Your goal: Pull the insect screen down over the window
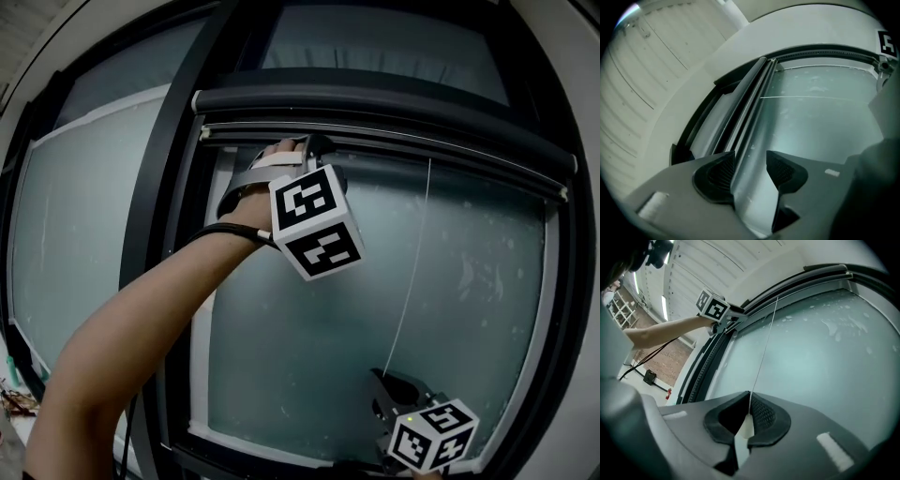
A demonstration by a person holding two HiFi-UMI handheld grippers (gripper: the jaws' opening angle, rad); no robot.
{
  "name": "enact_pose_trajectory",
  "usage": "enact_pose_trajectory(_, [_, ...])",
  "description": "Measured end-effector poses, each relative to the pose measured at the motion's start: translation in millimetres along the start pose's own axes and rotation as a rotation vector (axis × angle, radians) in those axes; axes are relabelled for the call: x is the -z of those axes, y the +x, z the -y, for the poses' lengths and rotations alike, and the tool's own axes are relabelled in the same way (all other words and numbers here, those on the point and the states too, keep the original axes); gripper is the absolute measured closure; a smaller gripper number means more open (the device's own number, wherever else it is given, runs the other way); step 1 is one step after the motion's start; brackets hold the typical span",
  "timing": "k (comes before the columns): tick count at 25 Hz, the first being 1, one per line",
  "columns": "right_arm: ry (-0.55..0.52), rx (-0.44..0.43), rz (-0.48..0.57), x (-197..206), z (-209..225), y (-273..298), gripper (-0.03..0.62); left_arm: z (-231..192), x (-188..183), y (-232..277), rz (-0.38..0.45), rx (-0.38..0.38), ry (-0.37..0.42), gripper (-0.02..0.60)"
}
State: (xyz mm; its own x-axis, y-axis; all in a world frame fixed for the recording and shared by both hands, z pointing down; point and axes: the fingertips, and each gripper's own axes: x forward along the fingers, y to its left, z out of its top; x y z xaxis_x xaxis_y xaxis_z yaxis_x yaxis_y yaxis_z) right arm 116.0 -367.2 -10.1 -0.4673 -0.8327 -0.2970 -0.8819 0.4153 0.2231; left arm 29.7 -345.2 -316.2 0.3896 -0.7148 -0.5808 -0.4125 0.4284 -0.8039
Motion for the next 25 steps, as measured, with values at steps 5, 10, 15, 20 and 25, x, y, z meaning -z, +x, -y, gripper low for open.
enact_pose_trajectory(5, [-0.055,0.005,-0.055,23,4,-3,0.589,0,13,18,-0.048,0.033,0.064,0.308])
enact_pose_trajectory(10, [-0.031,-0.009,-0.08,48,3,-10,0.589,22,25,27,-0.082,0.114,0.101,0.287])
enact_pose_trajectory(15, [-0.028,-0.009,-0.091,48,7,-12,0.589,30,25,22,-0.079,0.117,0.169,0.354])
enact_pose_trajectory(20, [-0.09,-0.004,-0.106,63,-7,-9,0.589,45,23,24,-0.098,0.145,0.179,0.353])
enact_pose_trajectory(25, [-0.093,-0.016,-0.148,77,-14,-17,0.589,54,27,13,-0.1,0.143,0.173,0.406])
